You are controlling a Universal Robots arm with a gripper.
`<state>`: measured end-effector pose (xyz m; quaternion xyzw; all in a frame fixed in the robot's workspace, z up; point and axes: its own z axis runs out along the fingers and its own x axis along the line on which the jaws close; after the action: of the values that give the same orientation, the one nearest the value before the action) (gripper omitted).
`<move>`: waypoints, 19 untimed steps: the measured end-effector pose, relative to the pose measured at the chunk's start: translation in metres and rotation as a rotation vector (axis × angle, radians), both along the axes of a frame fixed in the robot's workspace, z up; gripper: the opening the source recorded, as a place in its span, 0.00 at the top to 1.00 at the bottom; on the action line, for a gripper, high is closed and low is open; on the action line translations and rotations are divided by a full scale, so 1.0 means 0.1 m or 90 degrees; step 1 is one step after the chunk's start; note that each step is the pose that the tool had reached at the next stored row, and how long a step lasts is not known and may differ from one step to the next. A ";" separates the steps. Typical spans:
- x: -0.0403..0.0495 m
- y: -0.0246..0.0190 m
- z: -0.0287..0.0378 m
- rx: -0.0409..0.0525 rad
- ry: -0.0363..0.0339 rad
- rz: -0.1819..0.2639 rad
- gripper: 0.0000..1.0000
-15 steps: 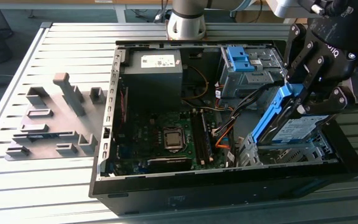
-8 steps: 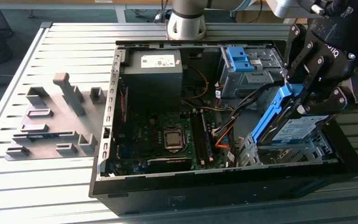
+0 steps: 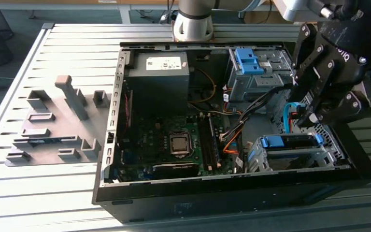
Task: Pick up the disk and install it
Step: 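Insert the disk into the insertion slot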
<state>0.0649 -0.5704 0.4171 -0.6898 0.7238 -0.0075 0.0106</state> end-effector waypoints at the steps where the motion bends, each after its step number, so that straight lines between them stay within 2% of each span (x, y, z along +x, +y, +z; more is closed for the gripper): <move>1: 0.000 0.000 -0.018 0.0000 0.0000 0.000 0.50; 5: 0.002 0.000 -0.089 -0.0002 0.0000 0.000 0.51; 6: 0.002 0.001 -0.107 -0.0002 0.0000 0.000 0.58; 7: 0.002 0.000 -0.126 -0.0001 0.0000 0.000 0.58; 9: 0.002 0.000 -0.162 -0.0002 0.0000 0.000 0.69; 10: 0.002 0.000 -0.180 -0.0001 0.0000 0.000 0.69; 12: 0.003 0.000 -0.216 -0.0001 0.0000 0.000 0.81; 13: 0.003 0.000 -0.235 -0.0002 0.0000 0.000 0.81; 14: 0.004 0.000 -0.254 -0.0001 0.0000 0.000 0.87; 19: 0.006 -0.002 -0.344 -0.0001 0.0001 0.000 0.89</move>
<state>0.0655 -0.5706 0.3827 -0.6898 0.7239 -0.0075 0.0105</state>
